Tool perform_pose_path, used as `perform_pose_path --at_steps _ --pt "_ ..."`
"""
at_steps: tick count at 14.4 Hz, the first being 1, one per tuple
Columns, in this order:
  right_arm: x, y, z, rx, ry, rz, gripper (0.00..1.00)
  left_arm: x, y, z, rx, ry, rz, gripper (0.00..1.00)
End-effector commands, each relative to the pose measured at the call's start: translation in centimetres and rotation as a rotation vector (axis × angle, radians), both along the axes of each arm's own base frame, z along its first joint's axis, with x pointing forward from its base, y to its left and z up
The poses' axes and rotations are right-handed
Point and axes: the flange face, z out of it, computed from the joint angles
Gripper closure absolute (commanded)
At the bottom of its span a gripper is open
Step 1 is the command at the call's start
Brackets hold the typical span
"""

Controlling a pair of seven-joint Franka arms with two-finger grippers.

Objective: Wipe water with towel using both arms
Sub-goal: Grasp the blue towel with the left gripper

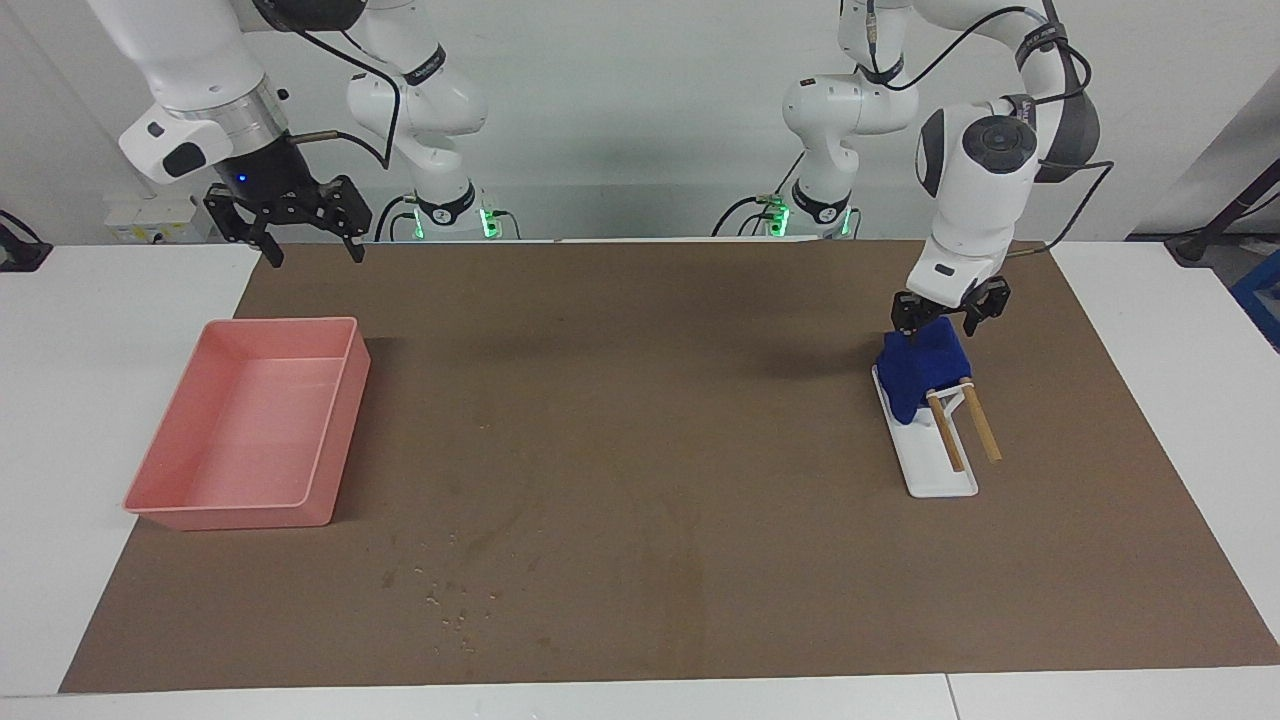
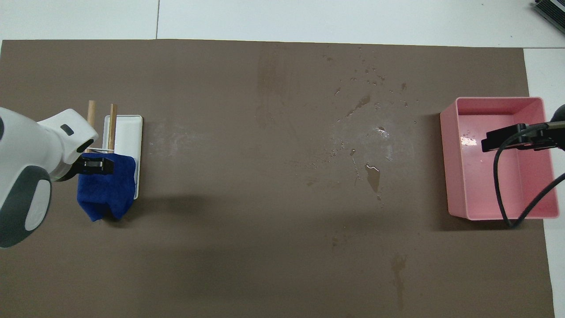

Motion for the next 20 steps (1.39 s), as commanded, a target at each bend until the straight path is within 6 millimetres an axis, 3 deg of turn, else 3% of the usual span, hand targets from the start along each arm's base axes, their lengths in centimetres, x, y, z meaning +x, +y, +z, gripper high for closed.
perform_pose_path --at_steps 1,7,10,11,15,20 --pt "-0.4 0.1 0.1 0.012 0.004 0.007 0.00 -0.7 0.8 -1.3 0.042 -0.020 -0.015 0.16" --pt "-0.4 0.1 -0.1 0.012 0.008 0.009 0.00 -1.0 1.6 -3.1 0.071 -0.040 -0.050 0.18" --pt "-0.5 0.1 0.0 0.013 0.008 0.009 0.00 -1.4 1.8 -3.7 0.072 -0.031 -0.049 0.27" --pt "-0.5 0.2 0.0 0.013 0.008 0.011 0.00 -1.4 1.9 -3.7 0.071 -0.031 -0.046 0.32" --pt "-0.5 0.2 0.0 0.013 0.008 0.011 0.00 -1.4 2.0 -3.7 0.072 -0.029 -0.044 0.73" --pt "-0.5 0.2 0.0 0.013 0.008 0.011 0.00 -1.1 2.0 -3.4 0.071 -0.035 -0.043 1.00"
